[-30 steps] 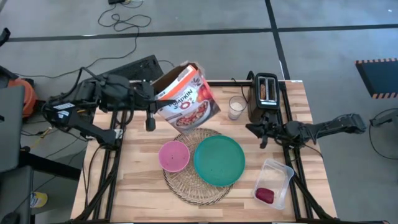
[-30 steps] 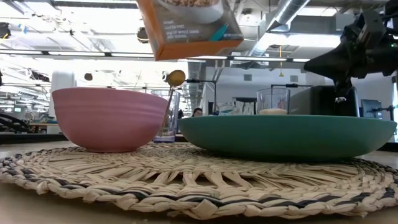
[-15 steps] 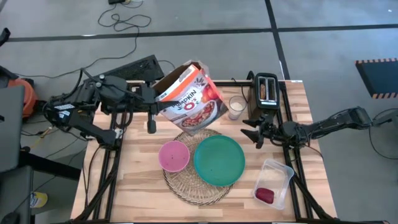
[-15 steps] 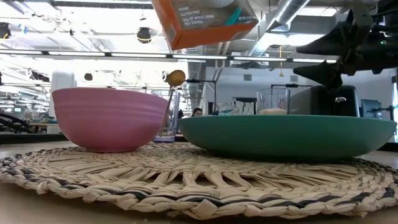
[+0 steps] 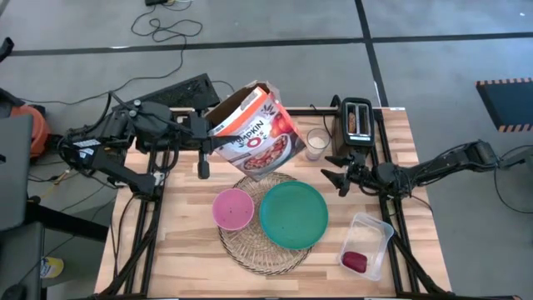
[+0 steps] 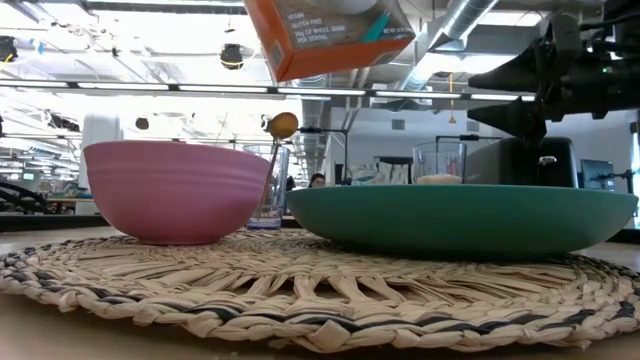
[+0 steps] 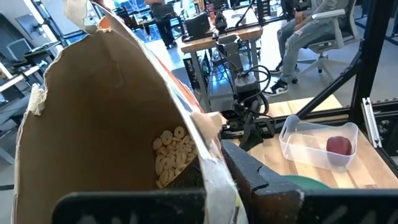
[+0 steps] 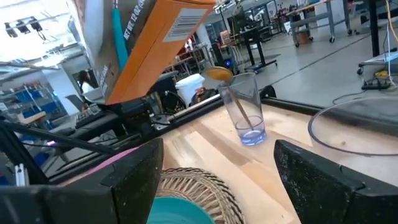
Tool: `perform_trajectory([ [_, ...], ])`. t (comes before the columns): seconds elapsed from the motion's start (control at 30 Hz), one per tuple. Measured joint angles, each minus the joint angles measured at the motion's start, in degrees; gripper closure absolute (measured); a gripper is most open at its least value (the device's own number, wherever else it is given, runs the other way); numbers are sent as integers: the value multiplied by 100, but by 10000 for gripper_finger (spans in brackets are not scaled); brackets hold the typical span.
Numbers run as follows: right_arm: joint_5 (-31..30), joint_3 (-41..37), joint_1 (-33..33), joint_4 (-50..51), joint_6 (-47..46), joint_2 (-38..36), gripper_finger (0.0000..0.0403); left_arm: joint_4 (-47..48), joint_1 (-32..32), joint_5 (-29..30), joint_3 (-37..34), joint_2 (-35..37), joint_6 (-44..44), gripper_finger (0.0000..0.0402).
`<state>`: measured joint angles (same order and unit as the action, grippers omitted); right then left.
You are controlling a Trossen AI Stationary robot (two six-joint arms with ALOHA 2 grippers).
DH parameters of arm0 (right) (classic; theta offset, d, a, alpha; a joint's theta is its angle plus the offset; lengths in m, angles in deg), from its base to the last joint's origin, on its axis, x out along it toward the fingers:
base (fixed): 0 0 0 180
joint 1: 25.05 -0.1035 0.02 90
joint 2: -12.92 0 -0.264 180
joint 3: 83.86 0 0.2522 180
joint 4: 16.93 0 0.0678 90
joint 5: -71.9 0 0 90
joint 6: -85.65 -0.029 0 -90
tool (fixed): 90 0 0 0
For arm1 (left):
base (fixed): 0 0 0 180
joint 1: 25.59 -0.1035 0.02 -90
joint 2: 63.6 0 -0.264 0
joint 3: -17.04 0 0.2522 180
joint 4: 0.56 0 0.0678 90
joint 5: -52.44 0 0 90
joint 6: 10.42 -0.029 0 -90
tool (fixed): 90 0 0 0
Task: Arrange a breakfast setting
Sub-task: Pour the cereal into the pink bowl from the cereal box
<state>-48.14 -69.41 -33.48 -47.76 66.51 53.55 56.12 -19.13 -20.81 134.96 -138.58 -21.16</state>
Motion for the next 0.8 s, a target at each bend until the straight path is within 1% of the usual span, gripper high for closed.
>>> perform_trajectory([
  [0.13, 138, 0, 125, 98, -30, 115, 63, 0, 0, -86, 0, 0, 3, 402],
  [0.27, 510, 137, 227, -84, -31, 396, 23, -32, 0, -103, 0, 0, -2, 402],
  [0.33, 582, 225, 256, -133, -17, 626, 8, -76, 0, -111, 0, 0, -22, 402],
  [0.5, 616, 412, 241, -274, 260, 1253, 20, -131, 0, -122, 0, 0, -79, 402],
  [0.6, 616, 446, 142, -352, 249, 1535, 22, -178, -2, -122, 0, -2, -77, 402],
  [0.63, 612, 446, 93, -450, 248, 1648, 22, -189, -2, -125, 0, -2, -75, 402],
  [0.7, 617, 446, 55, -1000, 266, 1938, 22, -194, -2, -154, 0, -2, -84, 402],
  [0.73, 692, 446, 73, -1341, 347, 2096, 22, -192, -2, -174, 0, -2, -105, 402],
  [0.8, 1065, 446, 182, -2049, 570, 2401, 22, -219, -2, -265, 0, -2, -127, 402],
])
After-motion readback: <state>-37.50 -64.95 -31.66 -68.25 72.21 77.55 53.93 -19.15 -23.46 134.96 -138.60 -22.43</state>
